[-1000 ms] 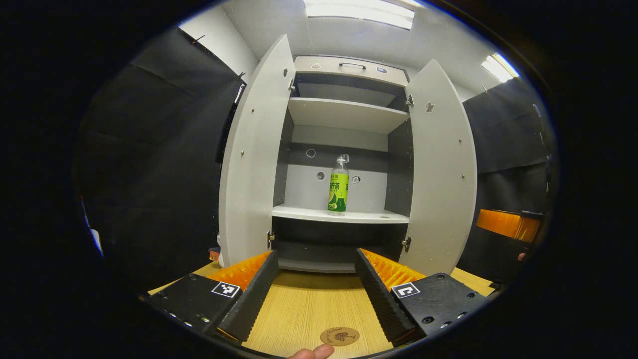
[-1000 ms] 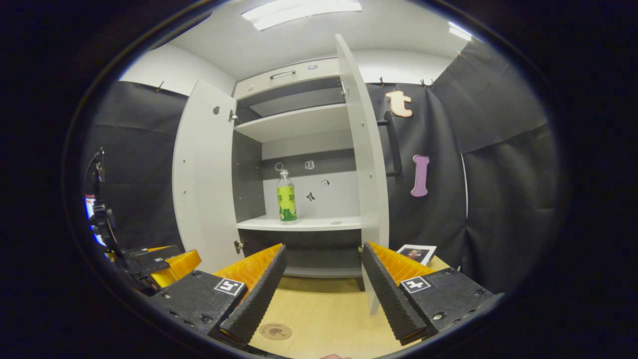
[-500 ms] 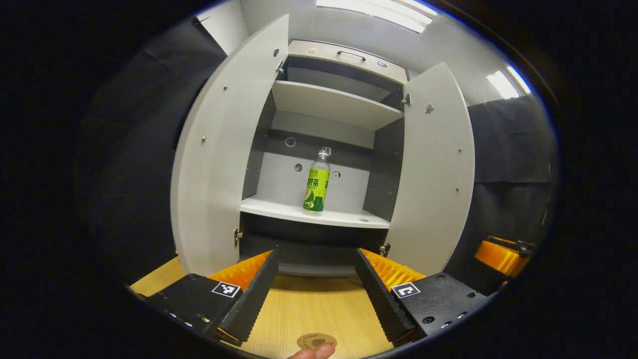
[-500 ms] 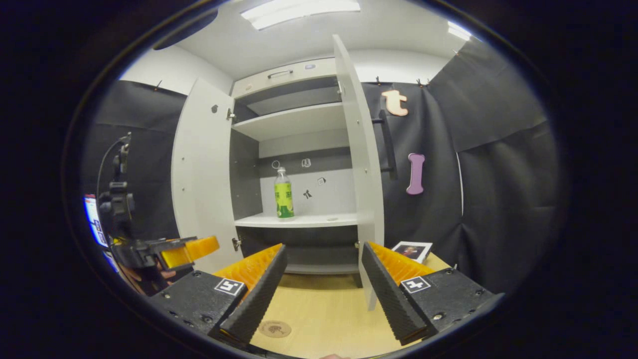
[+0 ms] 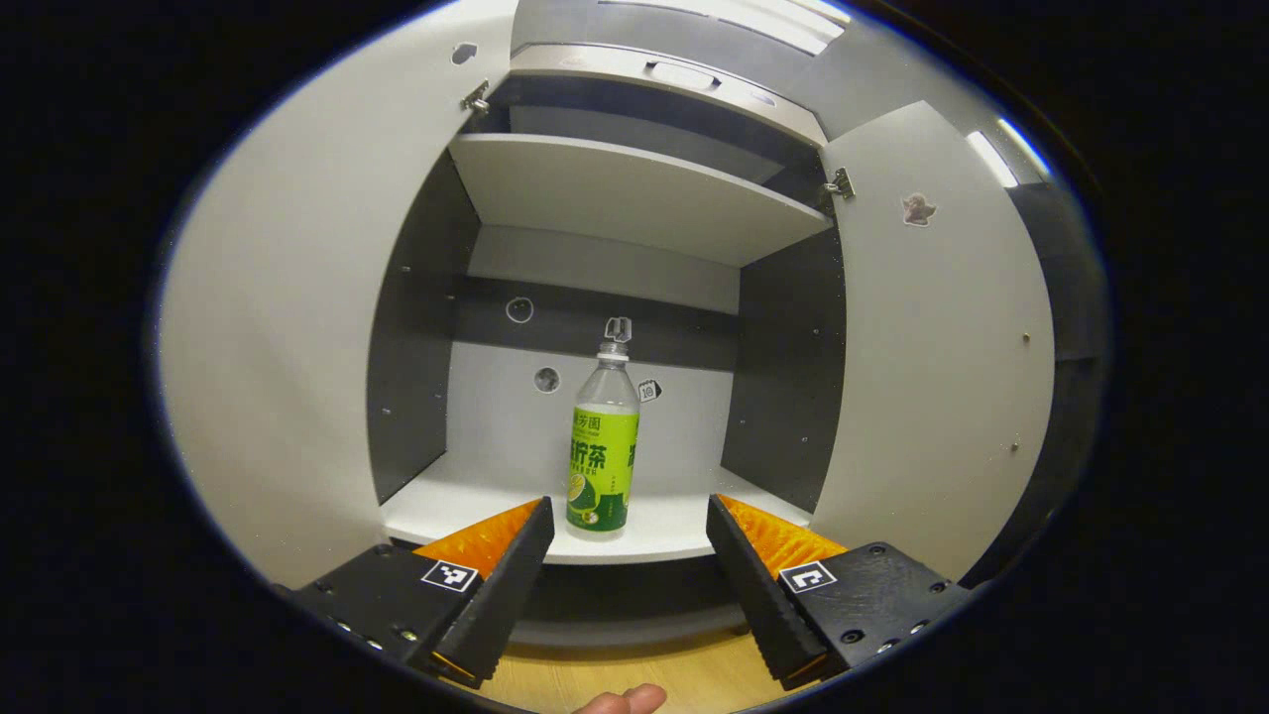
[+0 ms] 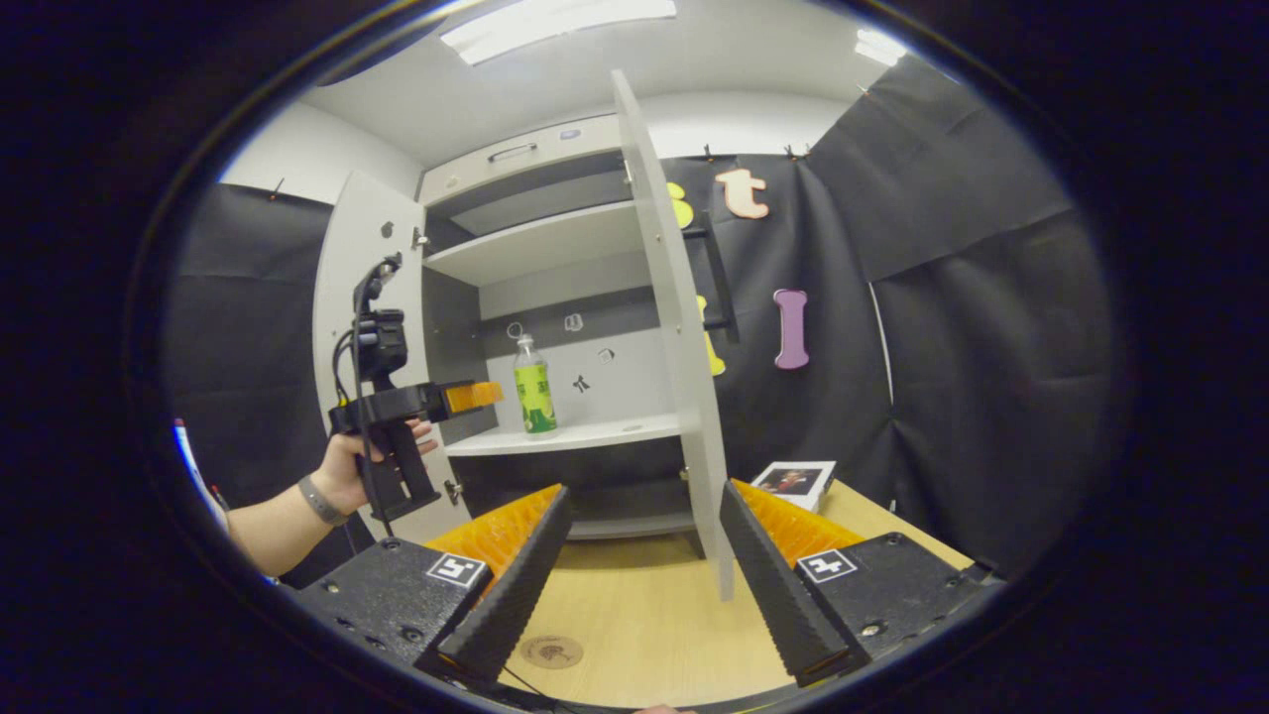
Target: Grasp the bottle in the cabinet with the left hand and place it on the coaster, then close the right door with the right hand and the left door with the left hand.
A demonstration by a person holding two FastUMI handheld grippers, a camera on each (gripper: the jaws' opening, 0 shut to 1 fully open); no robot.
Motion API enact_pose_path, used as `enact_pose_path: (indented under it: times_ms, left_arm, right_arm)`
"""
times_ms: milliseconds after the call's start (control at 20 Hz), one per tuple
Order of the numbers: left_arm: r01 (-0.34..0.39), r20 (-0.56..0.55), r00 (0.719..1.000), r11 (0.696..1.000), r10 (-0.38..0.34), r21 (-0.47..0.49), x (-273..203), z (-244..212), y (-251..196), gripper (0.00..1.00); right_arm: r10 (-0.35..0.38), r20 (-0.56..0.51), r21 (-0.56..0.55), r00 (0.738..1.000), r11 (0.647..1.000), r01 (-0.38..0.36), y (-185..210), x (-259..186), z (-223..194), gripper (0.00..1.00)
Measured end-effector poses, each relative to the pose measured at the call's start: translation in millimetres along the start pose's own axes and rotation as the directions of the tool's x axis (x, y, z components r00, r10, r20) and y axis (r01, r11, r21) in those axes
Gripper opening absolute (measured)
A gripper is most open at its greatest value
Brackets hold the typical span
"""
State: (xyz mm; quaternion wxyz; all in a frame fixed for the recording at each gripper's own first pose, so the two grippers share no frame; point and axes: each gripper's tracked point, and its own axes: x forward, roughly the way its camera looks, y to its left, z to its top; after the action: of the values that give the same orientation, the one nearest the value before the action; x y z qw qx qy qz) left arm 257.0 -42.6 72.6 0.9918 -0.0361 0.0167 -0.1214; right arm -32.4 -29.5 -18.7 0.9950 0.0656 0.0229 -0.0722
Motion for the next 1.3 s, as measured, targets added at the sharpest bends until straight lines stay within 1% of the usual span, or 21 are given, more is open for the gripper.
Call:
enact_pose_path:
  times_ms: [100,300,550,600,650,700,750,800,850,950,1000,1050,1150,1300]
  left_arm:
    - [-0.013,-0.009,1.0,1.0,0.013,-0.018,31,0,7,0.95]
    - [-0.046,0.003,0.999,0.999,0.046,-0.003,81,4,21,0.95]
    - [-0.115,-0.01,0.993,0.993,0.116,0.036,125,-2,45,0.94]
    - [-0.124,-0.014,0.992,0.991,0.124,0.049,129,-4,47,0.95]
    - [-0.104,-0.025,0.994,0.993,0.106,0.051,133,-7,44,0.95]
    - [-0.092,-0.026,0.995,0.995,0.093,0.044,136,-9,41,0.94]
    - [-0.095,-0.022,0.995,0.995,0.095,0.04,138,-9,42,0.92]
    - [-0.105,-0.014,0.994,0.994,0.105,0.039,137,-5,45,0.82]
    - [-0.094,-0.014,0.995,0.995,0.094,0.037,136,-5,42,0.77]
    - [-0.042,-0.003,0.999,0.999,0.042,0.014,132,-1,32,0.72]
    - [-0.038,0.007,0.999,0.999,0.038,0.021,130,1,31,0.7]
    - [-0.04,0.017,0.999,0.999,0.039,0.036,127,4,32,0.69]
    - [-0.033,0.025,0.999,0.998,0.032,0.056,119,10,28,0.69]
    - [-0.019,0.02,1.0,0.999,0.018,0.028,99,15,21,0.69]
  right_arm:
    - [-0.041,-0.013,-0.005,0.999,0.999,0.041,-10,-4,-3,0.99]
    - [-0.109,0.011,-0.036,0.994,0.993,0.109,-29,-9,9,0.99]
    - [-0.14,0.027,-0.052,0.99,0.989,0.142,-40,-2,19,0.99]
    - [-0.14,0.028,-0.052,0.99,0.989,0.141,-41,0,19,0.99]
    - [-0.141,0.028,-0.053,0.99,0.988,0.142,-42,1,20,0.99]
    - [-0.143,0.03,-0.055,0.989,0.988,0.145,-44,3,19,0.99]
    - [-0.145,0.029,-0.055,0.989,0.988,0.146,-45,5,19,0.99]
    - [-0.146,0.029,-0.053,0.989,0.988,0.147,-46,7,19,0.99]
    - [-0.145,0.03,-0.048,0.989,0.988,0.146,-46,9,19,0.99]
    - [-0.14,0.034,-0.037,0.99,0.989,0.142,-45,12,19,0.99]
    - [-0.139,0.036,-0.036,0.99,0.989,0.14,-45,13,19,0.95]
    - [-0.135,0.037,-0.038,0.99,0.99,0.137,-44,13,19,0.99]
    - [-0.128,0.035,-0.045,0.991,0.991,0.129,-42,14,19,0.99]
    - [-0.098,0.037,-0.047,0.995,0.994,0.099,-35,16,20,0.99]
